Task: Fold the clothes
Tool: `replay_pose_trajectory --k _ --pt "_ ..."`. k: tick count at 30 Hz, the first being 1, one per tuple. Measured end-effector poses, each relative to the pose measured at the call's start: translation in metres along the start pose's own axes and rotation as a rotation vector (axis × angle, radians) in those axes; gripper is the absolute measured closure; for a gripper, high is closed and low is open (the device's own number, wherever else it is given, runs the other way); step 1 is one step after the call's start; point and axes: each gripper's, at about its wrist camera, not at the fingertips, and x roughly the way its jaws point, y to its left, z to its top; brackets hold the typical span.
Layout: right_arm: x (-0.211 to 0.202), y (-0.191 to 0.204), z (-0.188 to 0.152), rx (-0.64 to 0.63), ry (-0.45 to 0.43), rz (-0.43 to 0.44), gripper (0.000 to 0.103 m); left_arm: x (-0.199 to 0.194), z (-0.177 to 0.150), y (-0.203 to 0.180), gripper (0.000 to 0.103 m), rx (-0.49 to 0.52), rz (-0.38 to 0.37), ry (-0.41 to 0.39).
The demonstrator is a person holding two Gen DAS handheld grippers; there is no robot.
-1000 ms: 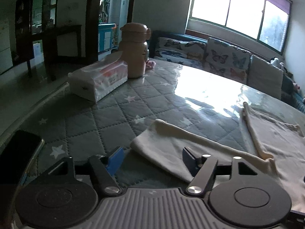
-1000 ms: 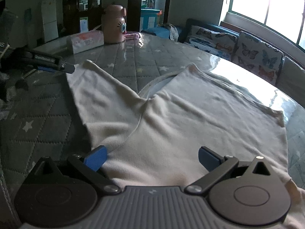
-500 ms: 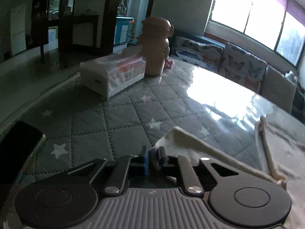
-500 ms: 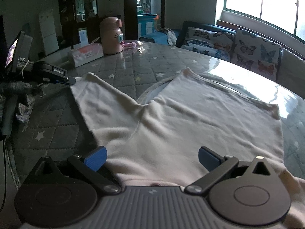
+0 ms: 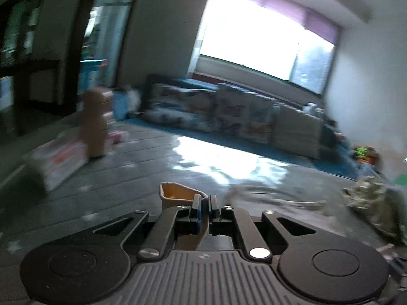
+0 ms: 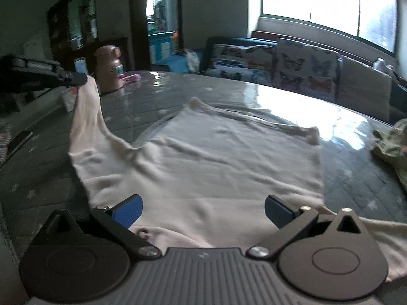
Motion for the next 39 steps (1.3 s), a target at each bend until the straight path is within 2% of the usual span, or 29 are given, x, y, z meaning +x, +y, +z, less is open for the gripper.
replay_pose_trajectory --k 8,11,16,17,22,26,31,33,39 --pt "-0.007 -0.031 -0.013 0.068 0.001 -0.052 0.0 0.004 0.009 -0.077 0.098 0.064 -0.234 0.003" --pt "-0.009 -0.038 -0.016 0.088 -0.006 -0.063 0.0 0.01 0.008 -0.099 0.098 0.09 -0.293 0.011" --pt "-0.012 -0.049 -0.02 0.118 -0.014 -0.074 0.0 0.02 -0.001 -0.123 0.095 0.11 -0.427 0.085" --pt "-0.012 -0.051 -0.021 0.124 -0.013 -0.076 0.0 0.022 -0.004 -0.126 0.095 0.12 -0.431 0.1" --pt "-0.014 -0.058 -0.023 0.152 -0.014 -0.085 0.0 0.025 -0.013 -0.118 0.094 0.152 -0.37 0.128" --pt "-0.019 -0.058 -0.019 0.157 -0.038 -0.075 0.002 0.026 -0.017 -0.091 0.094 0.177 -0.265 0.141" --pt "-0.011 -0.052 -0.01 0.145 -0.041 -0.058 0.016 0.041 -0.046 -0.063 0.094 0.212 -0.174 0.242" --pt "-0.005 -0.049 -0.008 0.145 -0.031 -0.048 0.027 0.047 -0.06 -0.055 0.094 0.223 -0.148 0.282" --pt "0.016 -0.044 -0.003 0.136 0.006 -0.032 0.048 0.051 -0.083 -0.038 0.094 0.221 -0.13 0.34"
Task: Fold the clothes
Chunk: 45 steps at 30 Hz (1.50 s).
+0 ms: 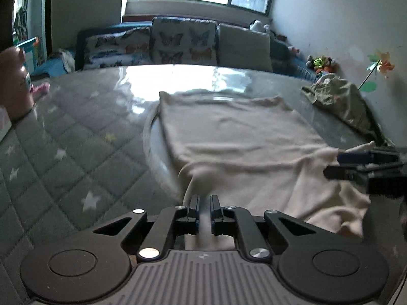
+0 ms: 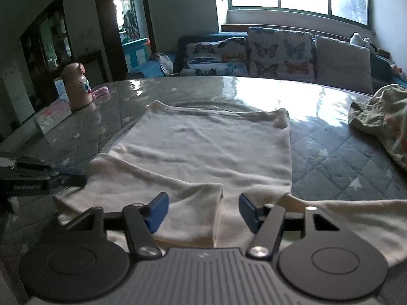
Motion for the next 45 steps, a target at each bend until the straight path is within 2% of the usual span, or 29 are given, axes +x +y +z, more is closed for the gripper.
replay_pose_trajectory --k 4,6,8,13,18,21,26,29,32,36,40,45 --pt "0.013 0.0 0.002 0.002 0.029 -0.003 0.059 -0.003 -0.001 0.002 0.093 0.016 -0.001 0.007" --pt "0.013 0.001 0.004 0.004 0.024 -0.005 0.062 -0.007 0.004 0.001 0.088 0.011 -0.009 -0.005" --pt "0.01 0.001 0.008 0.008 0.009 0.005 0.062 -0.011 0.012 0.0 0.079 0.015 -0.01 -0.036" --pt "0.011 0.009 0.014 -0.011 0.001 0.041 0.062 -0.003 0.028 -0.007 0.078 0.016 -0.02 -0.063" --pt "0.025 0.012 0.008 -0.017 0.05 0.057 0.062 0.021 0.027 -0.005 0.078 -0.005 -0.004 -0.017" --pt "0.025 0.011 0.003 -0.013 0.058 0.057 0.062 0.024 0.025 -0.004 0.078 -0.005 0.002 -0.017" --pt "0.009 0.015 -0.002 -0.038 0.045 0.079 0.063 0.022 0.023 -0.008 0.07 0.003 0.003 -0.022" --pt "0.006 0.015 -0.008 -0.039 0.058 0.074 0.062 0.023 0.021 -0.011 0.069 0.006 0.015 -0.022" --pt "-0.005 0.007 -0.015 -0.002 0.039 0.067 0.062 0.019 0.021 -0.013 0.061 0.007 0.013 -0.028" --pt "-0.027 -0.01 -0.022 0.049 0.005 0.027 0.062 0.018 0.02 -0.018 0.051 0.012 0.01 -0.027" --pt "-0.046 -0.035 -0.033 0.111 -0.018 -0.051 0.062 0.017 0.02 -0.024 0.039 0.015 0.004 -0.03" --pt "-0.061 -0.08 -0.044 0.218 -0.037 -0.195 0.062 0.014 0.019 -0.03 0.02 0.024 0.009 -0.045"
